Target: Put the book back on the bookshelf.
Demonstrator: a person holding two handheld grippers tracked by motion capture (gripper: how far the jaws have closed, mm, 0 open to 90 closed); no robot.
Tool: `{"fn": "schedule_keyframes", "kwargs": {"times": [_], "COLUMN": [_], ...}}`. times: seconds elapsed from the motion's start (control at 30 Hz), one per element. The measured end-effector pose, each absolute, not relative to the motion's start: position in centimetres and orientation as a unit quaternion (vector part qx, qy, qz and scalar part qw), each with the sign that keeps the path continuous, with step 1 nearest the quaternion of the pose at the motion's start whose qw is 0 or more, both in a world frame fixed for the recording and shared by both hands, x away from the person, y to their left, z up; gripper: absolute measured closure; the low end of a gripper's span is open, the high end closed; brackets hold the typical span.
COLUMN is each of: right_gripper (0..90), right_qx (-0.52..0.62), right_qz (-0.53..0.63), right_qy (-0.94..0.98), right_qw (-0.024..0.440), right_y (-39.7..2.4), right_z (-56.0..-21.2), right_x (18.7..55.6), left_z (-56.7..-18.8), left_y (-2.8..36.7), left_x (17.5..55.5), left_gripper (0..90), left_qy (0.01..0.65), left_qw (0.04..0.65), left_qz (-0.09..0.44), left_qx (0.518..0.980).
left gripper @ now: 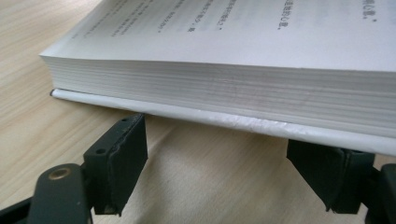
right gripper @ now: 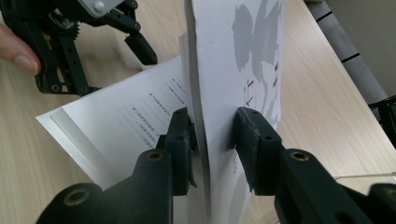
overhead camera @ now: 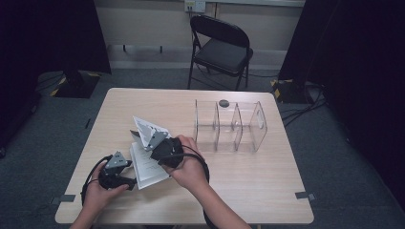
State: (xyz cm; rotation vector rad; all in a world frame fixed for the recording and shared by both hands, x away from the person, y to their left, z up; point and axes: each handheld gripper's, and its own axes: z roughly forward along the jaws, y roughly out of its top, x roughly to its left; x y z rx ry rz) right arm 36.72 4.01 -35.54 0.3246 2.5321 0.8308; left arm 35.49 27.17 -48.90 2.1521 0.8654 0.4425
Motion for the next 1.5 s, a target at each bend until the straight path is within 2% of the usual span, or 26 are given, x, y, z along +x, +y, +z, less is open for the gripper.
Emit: {"fn": "schedule_keyframes", "kwargs": {"times": [0.67, 0.93, 1.5], "right_gripper": [67.3, 67.2, 67.1], "right_qx": [0.097, 0.093, 0.093], "right_qz": [0.274, 0.275, 0.273], "right_qy": [0.932, 0.931, 0.934], "right_qw": [0.218, 0.220, 0.211], "right_y": [4.8, 5.0, 4.9], "right_z": [-34.0, -34.0, -33.8], "right_x": [36.8, 36.9, 36.8], "left_z": [-46.7, -46.6, -46.0], "left_y": [26.5, 26.0, 25.7], "left_x": [34.4, 34.2, 33.7], "left_gripper": [21.3, 17.1, 22.6], "left_qy": [0.289, 0.257, 0.243], "left_qw": [0.365, 0.381, 0.388], "left_qz": [0.205, 0.211, 0.217], "left_qx": [0.861, 0.863, 0.862]}}
